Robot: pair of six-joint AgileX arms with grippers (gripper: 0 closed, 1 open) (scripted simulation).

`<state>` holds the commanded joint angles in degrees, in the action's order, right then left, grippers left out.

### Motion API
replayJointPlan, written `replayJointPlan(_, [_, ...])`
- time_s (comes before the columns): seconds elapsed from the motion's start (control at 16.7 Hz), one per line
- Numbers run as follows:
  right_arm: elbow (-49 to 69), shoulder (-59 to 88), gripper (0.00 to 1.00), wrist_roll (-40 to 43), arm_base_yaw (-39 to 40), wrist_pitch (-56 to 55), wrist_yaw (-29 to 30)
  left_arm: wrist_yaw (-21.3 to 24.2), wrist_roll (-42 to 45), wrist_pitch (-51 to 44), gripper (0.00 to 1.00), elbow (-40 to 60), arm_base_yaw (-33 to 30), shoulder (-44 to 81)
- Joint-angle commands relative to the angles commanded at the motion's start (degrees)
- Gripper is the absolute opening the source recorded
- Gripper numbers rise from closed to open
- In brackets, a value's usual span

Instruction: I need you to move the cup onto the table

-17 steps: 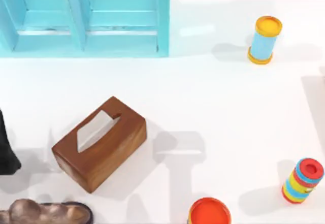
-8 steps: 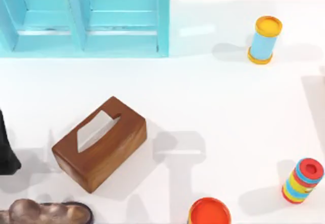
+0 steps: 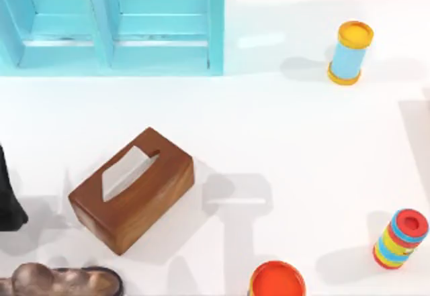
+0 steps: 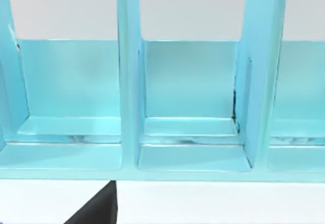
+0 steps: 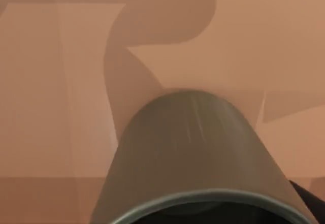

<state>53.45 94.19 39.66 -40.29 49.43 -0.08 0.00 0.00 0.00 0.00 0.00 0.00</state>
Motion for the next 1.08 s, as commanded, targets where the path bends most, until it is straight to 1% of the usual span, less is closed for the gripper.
replayJointPlan(0.24, [0.35,-0.67,0.0,-0.74,0.78,0.89,0.0,0.0,0.0,0.0,1.0,0.0,0.0,0.0])
replayJointPlan(0.42, [2.12,-3.97,0.0,-4.8,5.38,6.48,0.02,0.0,0.0,0.0,1.0,0.0,0.0,0.0])
replayJointPlan(0.78, [7.01,-14.49,0.0,-17.6,17.86,22.13,0.04,0.0,0.0,0.0,1.0,0.0,0.0,0.0])
replayJointPlan(0.9, [7.98,-16.57,0.0,-19.81,20.04,24.55,0.0,0.0,0.0,0.0,1.0,0.0,0.0,0.0])
replayJointPlan(1.08, [8.13,-16.86,0.0,-20.1,20.34,24.89,-0.01,0.0,0.0,0.0,1.0,0.0,0.0,0.0])
